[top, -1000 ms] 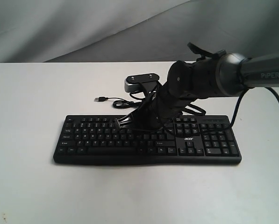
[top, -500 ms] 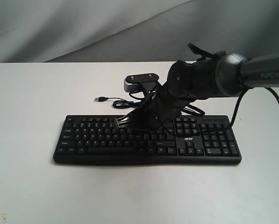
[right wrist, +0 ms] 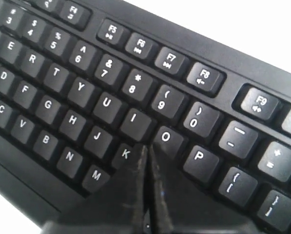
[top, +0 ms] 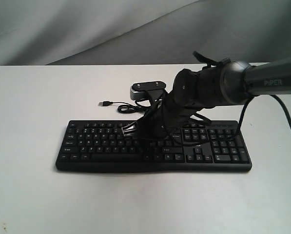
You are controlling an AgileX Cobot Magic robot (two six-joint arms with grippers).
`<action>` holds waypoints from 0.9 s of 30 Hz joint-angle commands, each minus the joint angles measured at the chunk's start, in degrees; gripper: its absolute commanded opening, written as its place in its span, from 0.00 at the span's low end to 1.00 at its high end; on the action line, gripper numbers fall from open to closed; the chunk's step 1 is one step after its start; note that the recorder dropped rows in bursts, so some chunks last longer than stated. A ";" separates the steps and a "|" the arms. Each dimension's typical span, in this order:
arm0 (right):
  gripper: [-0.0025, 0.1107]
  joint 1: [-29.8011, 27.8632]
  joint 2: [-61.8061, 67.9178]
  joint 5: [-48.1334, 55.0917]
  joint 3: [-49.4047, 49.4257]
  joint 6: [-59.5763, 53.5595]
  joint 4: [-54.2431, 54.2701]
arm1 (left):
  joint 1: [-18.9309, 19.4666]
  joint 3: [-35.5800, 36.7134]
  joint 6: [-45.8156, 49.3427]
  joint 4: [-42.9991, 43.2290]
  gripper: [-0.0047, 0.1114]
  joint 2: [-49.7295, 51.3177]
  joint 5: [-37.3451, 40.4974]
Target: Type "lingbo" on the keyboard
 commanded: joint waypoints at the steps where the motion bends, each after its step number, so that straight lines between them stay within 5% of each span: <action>1: 0.02 -0.03 -0.01 -0.68 -0.23 0.12 0.18 | 0.11 0.25 -0.23 -0.46 0.04 -0.15 -0.26; 27: 0.02 0.16 -3.73 -4.59 -0.53 -2.88 2.81 | 0.11 0.25 -0.23 -0.46 0.04 -0.15 -0.26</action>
